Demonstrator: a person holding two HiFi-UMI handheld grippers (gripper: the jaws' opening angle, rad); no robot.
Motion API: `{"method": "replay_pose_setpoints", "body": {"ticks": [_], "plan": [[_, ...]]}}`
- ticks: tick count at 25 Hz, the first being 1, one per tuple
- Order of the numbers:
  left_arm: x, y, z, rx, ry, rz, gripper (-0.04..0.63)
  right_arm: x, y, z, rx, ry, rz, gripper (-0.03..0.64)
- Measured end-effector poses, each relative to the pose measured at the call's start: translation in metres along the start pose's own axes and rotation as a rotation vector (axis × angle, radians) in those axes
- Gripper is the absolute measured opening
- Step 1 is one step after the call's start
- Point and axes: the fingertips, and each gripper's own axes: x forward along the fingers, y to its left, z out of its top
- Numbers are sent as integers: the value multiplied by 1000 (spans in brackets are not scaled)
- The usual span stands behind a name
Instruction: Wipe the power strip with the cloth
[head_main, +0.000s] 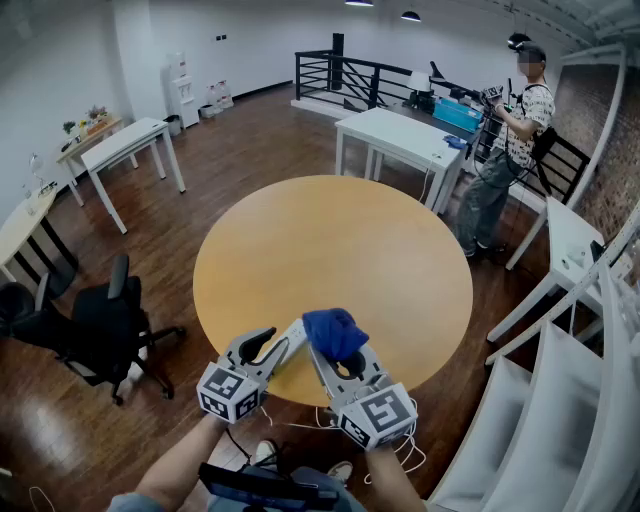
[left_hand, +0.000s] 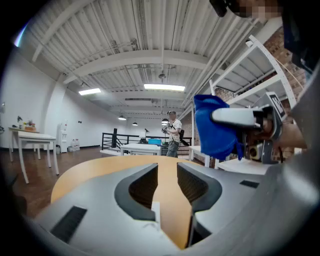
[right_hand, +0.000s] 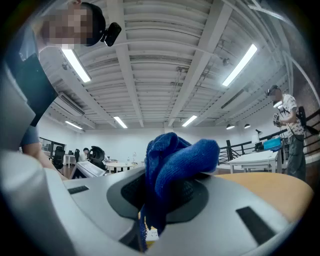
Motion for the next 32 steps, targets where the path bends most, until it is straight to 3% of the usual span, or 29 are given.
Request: {"method": "replay_pose_setpoints", "body": {"ticks": [7, 13, 24, 32], "plan": [[3, 30, -96, -51, 180, 61, 199, 2, -4, -16, 19, 25, -9, 60], [1, 48, -153, -119, 304, 138, 266, 7, -3, -26, 27, 47, 1, 60], [15, 50, -182, -95, 361, 148, 301, 15, -8, -35, 45, 70, 2, 60], [19, 44, -189, -35, 452, 169, 302, 16, -11, -36, 55, 71, 0, 60]]}}
